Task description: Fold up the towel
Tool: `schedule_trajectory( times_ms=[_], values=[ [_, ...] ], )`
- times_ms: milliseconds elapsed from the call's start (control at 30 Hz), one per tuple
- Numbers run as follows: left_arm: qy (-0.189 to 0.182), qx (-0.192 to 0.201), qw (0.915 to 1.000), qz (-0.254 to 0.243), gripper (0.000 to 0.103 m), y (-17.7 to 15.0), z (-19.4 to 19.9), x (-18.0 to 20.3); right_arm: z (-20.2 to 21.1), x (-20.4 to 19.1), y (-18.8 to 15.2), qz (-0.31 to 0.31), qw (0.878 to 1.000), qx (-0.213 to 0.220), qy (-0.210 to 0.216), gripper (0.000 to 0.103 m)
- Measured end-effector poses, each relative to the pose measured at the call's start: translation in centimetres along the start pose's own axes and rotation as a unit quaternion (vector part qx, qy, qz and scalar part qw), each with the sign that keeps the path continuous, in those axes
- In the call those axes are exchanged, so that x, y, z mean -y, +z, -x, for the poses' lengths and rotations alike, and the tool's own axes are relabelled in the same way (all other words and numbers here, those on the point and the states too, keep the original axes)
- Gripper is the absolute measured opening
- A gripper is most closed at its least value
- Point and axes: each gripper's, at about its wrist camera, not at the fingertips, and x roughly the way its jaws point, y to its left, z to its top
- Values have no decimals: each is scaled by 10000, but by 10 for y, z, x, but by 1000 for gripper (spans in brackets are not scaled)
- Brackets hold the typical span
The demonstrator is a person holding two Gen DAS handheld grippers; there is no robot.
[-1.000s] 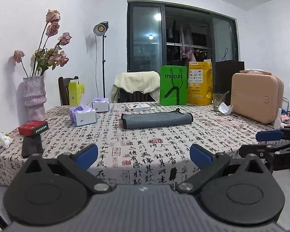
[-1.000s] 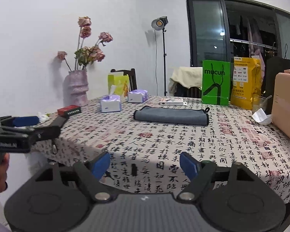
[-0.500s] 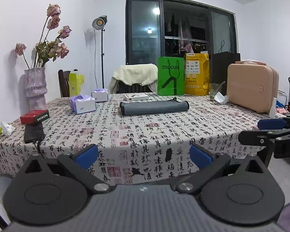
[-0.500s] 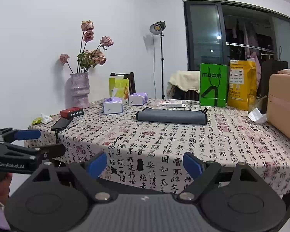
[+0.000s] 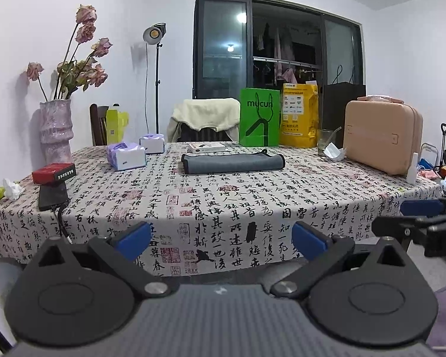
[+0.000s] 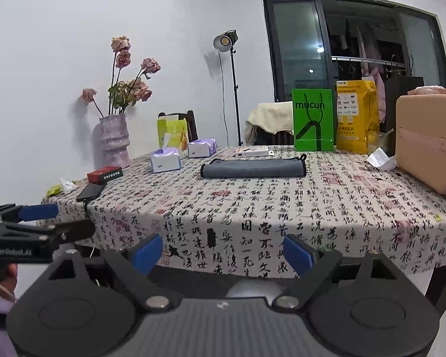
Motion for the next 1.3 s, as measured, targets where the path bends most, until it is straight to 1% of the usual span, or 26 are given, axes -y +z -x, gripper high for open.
schedule_trajectory(
  times_ms=[133,300,700,767,833,1300],
  values=[
    [-76,-22,10000,-30,103,-3,6,3,5,-5,-4,-28,10000,-24,-51,88],
    [-135,-77,9998,-90,103,-5,7,6,12,-9,-6,46,9998,70,-176,88],
    [-133,-45,9998,-130,103,-7,8,9,10,-8,-7,9,9999,29,-134,90],
    [-127,-41,9998,-129,103,-7,8,9,10,-7,-7,-6,9999,21,-130,91],
    [-130,-41,9998,-131,103,-7,8,9,10,-7,-8,-1,9999,21,-128,95],
    [-130,-38,9998,-132,103,-7,8,9,10,-7,-8,-2,9999,17,-133,95]
  ],
)
